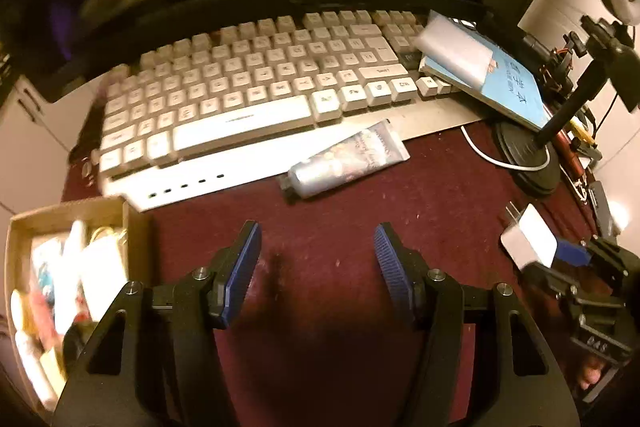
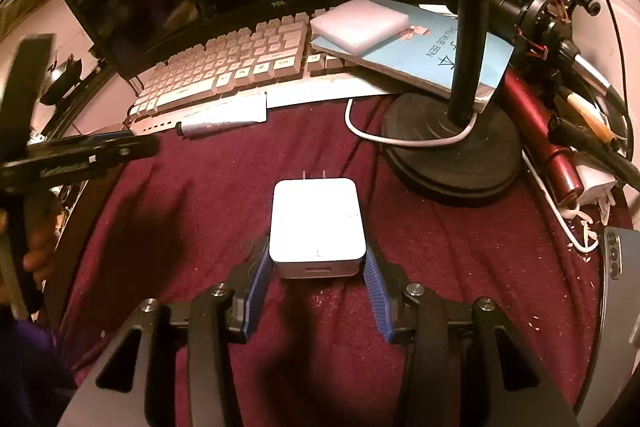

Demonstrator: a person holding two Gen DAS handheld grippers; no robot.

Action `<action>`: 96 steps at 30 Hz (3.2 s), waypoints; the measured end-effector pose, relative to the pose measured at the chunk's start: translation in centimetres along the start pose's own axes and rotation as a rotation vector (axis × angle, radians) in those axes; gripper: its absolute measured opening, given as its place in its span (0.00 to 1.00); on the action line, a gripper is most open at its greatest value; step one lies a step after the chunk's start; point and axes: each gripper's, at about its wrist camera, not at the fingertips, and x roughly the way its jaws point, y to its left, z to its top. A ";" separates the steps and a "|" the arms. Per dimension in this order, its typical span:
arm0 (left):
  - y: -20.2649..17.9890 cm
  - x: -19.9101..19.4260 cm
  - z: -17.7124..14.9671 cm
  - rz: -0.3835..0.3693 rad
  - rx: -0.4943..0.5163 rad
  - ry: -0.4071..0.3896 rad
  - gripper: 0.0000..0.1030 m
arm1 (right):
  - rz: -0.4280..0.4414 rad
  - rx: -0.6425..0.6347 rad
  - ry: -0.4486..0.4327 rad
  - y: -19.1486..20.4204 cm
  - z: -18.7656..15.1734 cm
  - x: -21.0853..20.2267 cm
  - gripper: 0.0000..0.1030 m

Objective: Organize objects
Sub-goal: 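Grasp the white hand-cream tube with the left tool while the right tool lifts the charger, then carry the hand-cream tube and white charger over the tray with both tools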

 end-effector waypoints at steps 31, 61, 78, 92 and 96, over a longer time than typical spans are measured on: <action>-5.4 6.2 4.4 -0.036 0.291 0.126 0.52 | 0.006 0.001 0.020 -0.1 -0.3 -0.2 0.44; -5.7 -5.1 -14.0 -0.003 -0.258 0.078 0.36 | 0.030 -0.045 0.075 0.1 0.0 0.3 0.47; -5.3 -6.3 -15.8 0.081 -0.277 0.007 0.28 | 0.002 -0.066 0.065 -0.1 -0.2 0.2 0.45; -4.0 -8.1 -17.5 0.053 -0.364 -0.017 0.28 | 0.115 -0.095 0.091 3.4 -1.2 -0.1 0.45; -3.1 -9.5 -17.9 0.063 -0.388 -0.057 0.28 | 0.147 -0.113 0.087 4.9 -1.4 -0.1 0.45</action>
